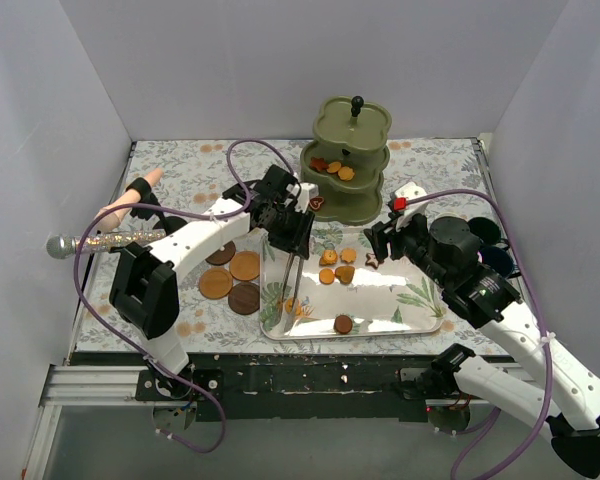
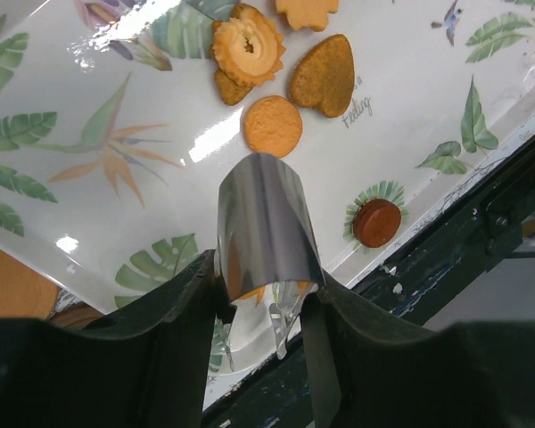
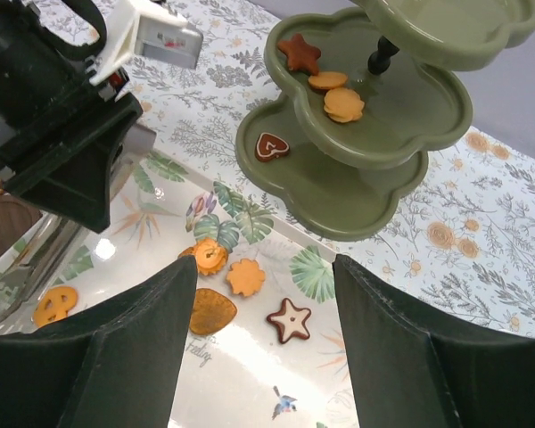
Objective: Serve the afternoon tea
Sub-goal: Place the clamp on the tray.
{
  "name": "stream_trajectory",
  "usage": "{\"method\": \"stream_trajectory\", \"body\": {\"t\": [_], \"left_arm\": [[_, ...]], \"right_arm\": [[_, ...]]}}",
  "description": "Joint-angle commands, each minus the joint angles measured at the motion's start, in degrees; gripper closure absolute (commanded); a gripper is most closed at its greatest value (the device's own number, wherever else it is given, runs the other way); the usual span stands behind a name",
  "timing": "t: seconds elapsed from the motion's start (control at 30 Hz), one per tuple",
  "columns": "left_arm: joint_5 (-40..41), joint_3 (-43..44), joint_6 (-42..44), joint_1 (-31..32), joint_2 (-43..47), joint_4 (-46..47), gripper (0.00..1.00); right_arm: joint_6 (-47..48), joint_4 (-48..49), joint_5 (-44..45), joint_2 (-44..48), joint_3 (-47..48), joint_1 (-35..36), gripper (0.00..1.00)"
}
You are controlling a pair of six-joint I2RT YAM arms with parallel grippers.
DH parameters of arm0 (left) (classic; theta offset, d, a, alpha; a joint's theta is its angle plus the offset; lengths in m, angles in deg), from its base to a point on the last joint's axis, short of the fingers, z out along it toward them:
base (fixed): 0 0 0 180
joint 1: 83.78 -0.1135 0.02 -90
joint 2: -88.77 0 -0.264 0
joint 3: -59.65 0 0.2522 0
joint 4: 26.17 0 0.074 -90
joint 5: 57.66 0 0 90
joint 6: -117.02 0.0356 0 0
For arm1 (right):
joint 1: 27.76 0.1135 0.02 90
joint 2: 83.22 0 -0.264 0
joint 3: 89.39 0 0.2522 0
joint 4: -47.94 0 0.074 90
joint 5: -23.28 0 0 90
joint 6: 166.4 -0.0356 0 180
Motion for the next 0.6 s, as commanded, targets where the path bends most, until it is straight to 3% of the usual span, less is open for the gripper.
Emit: {"method": "stream_trajectory", "body": {"t": [0.0,0.57], "left_arm": [[-4.77,3.15,-2.53,-2.58,1.32,-2.08,0.60],[-4.50,-0.98,-4.03,-5.21,-8.35,4.15,0.41]], "right_arm": [[-1.98,0.76,1.47,-0.03,0.62,-0.09,0.29],[-4.52,2.34,0.50,-1.69,-3.59,-0.09,0.30]]}}
